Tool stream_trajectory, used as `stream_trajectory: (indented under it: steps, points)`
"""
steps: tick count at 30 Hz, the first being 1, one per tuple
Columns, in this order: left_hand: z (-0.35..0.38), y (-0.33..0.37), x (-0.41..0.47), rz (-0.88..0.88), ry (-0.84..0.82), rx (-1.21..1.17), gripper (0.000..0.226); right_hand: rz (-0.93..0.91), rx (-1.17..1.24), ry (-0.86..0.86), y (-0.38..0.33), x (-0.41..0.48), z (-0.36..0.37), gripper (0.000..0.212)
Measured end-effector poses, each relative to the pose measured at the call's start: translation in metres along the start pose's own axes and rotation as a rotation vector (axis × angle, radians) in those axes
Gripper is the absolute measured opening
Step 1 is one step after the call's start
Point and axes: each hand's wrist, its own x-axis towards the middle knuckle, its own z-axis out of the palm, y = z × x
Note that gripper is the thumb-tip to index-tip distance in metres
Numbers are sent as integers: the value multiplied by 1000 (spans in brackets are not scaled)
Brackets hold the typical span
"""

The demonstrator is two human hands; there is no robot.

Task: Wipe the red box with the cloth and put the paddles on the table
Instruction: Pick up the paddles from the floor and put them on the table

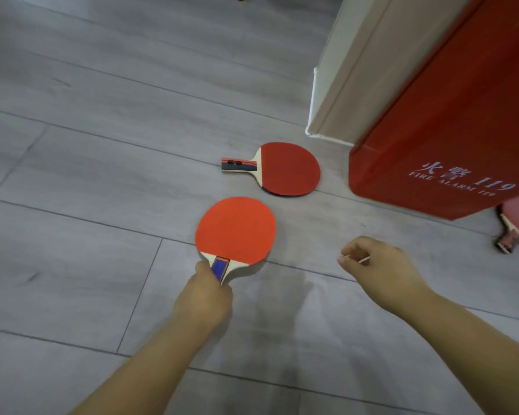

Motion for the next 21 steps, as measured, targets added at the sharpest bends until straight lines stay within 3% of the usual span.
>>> stream_trajectory:
  steps: [4,10,17,21]
  points:
    - [-31,2,4,170,82,148,32,-35,-41,-12,-19,2,-4,8]
    - [-54,44,58,408,211,366,32,-122,-32,23,-32,29,-4,11]
    - [-47,102,126,486,301,535,52,-140,-30,49,-9,83,-14,8]
    - [-43,120,165,551,273,577,60,-118,-35,42,9,104,-18,4]
